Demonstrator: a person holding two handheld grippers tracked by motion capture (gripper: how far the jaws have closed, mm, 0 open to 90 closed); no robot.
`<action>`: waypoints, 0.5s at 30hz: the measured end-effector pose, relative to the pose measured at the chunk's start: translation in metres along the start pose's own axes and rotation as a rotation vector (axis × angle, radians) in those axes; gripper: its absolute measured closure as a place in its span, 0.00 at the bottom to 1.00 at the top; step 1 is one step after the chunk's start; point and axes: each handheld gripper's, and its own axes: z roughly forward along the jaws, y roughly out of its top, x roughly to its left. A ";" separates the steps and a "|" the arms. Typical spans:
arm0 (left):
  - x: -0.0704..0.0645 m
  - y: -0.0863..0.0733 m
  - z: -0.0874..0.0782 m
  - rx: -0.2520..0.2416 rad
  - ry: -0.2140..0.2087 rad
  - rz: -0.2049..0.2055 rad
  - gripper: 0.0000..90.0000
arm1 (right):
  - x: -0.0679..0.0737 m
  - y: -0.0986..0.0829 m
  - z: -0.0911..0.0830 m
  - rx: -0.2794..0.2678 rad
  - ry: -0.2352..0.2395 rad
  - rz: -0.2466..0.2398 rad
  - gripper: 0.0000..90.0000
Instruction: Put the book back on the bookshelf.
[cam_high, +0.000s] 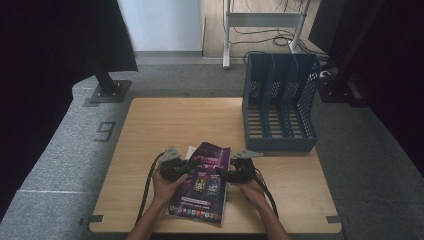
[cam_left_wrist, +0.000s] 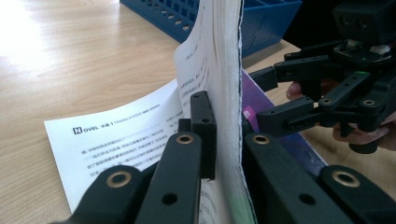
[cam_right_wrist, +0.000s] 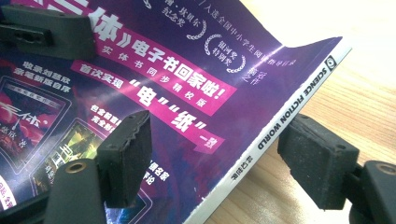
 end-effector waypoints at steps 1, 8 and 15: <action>0.001 -0.001 0.001 0.003 0.001 -0.001 0.97 | 0.000 0.000 0.001 0.002 -0.002 -0.001 0.29; 0.003 -0.004 0.006 0.027 0.011 -0.006 0.97 | -0.003 -0.002 0.007 0.024 -0.009 0.002 0.29; 0.005 -0.007 0.010 0.044 0.019 -0.007 0.97 | -0.006 -0.001 0.014 0.045 -0.012 0.009 0.29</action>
